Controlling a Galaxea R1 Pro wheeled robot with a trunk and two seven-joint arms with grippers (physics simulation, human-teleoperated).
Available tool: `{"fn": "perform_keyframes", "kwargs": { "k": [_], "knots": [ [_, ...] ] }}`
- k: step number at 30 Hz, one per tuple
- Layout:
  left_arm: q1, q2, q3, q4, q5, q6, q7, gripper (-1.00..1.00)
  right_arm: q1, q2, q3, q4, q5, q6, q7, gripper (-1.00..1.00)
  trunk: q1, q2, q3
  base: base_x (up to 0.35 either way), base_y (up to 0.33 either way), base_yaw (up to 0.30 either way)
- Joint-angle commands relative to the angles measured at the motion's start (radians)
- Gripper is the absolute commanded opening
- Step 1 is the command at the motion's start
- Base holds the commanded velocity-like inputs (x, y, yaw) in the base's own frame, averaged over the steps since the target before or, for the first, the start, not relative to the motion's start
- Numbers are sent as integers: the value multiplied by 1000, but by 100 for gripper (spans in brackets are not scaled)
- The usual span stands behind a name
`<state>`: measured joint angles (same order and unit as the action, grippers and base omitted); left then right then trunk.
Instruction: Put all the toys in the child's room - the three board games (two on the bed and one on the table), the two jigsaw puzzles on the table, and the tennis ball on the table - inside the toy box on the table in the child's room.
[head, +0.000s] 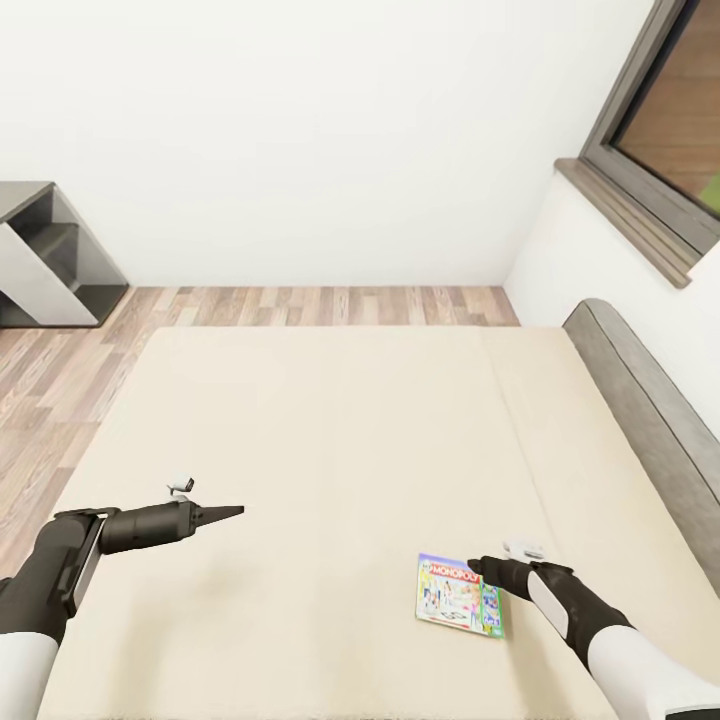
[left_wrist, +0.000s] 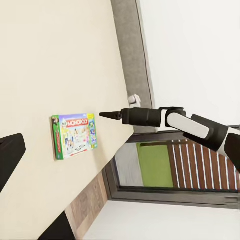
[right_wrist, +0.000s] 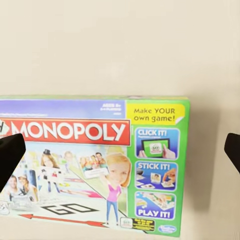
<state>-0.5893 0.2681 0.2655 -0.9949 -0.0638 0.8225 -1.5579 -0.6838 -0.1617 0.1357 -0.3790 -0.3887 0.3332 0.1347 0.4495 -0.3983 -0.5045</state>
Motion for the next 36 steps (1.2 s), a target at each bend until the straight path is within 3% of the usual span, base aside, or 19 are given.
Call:
{"fn": "perform_keyframes", "kwargs": {
  "k": [1,25,36],
  "knots": [
    [-1,0,1,-1,-7,10,-7,100,0,0,4,-1,-2,4,1,100,0,-2,-3,0,0,0],
    [-1,0,1,-1,-7,10,-7,100,0,-5,3,-1,-4,7,11,100,0,-2,-42,0,0,0],
    [-1,0,1,-1,-7,10,-3,100,-1,-7,-3,-18,-5,9,49,100,0,-2,-60,0,0,0]
  ]
}}
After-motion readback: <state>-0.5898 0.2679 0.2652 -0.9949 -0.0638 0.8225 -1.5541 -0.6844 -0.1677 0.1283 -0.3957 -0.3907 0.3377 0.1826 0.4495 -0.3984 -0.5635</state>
